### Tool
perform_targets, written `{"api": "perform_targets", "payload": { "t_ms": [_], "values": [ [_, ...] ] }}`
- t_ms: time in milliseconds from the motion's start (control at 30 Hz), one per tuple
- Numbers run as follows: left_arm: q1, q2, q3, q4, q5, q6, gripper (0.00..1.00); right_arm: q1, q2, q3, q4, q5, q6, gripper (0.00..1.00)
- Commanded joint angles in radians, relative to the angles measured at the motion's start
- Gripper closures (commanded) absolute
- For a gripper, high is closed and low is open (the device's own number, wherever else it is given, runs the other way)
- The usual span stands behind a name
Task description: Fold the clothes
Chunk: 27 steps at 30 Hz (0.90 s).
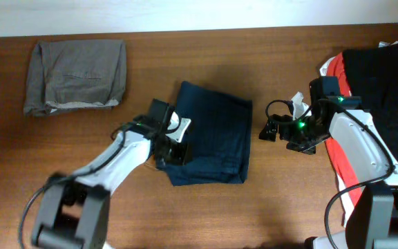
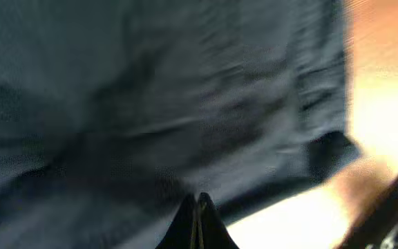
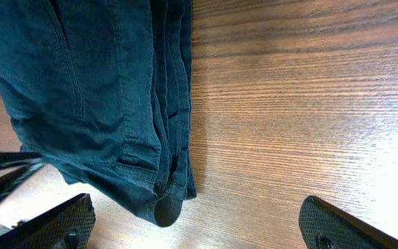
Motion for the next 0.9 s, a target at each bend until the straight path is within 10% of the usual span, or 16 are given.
{"api": "perform_targets", "payload": {
  "t_ms": [0,400,867],
  "values": [
    [0.002,0.135,-0.029,0.026,-0.013,-0.008,0.99,-0.006,-0.009,0.009,0.000,0.013,-0.006,0.02],
    [0.001,-0.211,0.126,-0.312,-0.063,-0.009,0.99,-0.007,-0.009,0.009,0.000,0.013,-0.006,0.02],
    [-0.100,-0.194,-0.243,0.007,-0.133,-0.261,0.98,-0.006,-0.009,0.009,0.000,0.013,-0.006,0.02]
  ]
}}
